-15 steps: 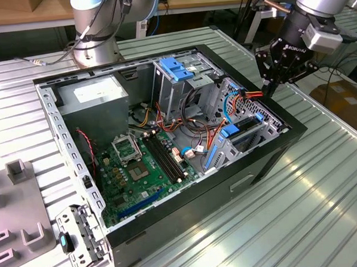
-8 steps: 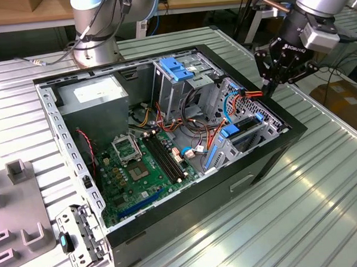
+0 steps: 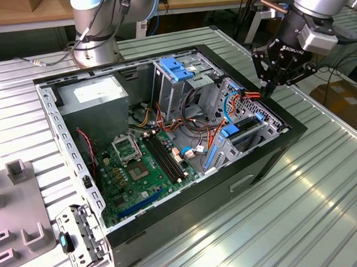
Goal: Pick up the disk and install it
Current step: 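Insert the first disk wire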
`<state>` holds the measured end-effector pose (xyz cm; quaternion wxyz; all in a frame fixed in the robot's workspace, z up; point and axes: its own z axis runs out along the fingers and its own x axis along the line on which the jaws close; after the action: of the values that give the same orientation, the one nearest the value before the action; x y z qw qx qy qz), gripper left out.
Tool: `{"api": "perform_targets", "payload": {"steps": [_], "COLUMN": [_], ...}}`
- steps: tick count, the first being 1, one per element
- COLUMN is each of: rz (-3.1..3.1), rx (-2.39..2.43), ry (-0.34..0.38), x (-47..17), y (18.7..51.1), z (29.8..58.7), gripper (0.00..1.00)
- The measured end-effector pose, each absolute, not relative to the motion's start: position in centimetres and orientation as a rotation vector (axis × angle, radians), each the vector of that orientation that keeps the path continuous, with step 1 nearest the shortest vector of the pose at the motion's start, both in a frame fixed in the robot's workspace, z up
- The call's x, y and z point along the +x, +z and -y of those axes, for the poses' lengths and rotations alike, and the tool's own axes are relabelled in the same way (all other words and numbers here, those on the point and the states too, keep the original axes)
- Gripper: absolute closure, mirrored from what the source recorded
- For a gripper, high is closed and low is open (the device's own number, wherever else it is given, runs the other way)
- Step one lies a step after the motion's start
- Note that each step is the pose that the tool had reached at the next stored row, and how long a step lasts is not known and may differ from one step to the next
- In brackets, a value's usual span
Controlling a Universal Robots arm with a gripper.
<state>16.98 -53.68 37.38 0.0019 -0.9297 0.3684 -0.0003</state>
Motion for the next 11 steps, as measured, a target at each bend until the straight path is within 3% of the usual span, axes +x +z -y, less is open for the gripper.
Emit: {"api": "perform_targets", "payload": {"steps": [11], "rz": [-1.206], "rx": [-2.897], "ry": [-0.001], "x": [16.45], "y": [37.37], "z": [53.74], "gripper": [0.83]}}
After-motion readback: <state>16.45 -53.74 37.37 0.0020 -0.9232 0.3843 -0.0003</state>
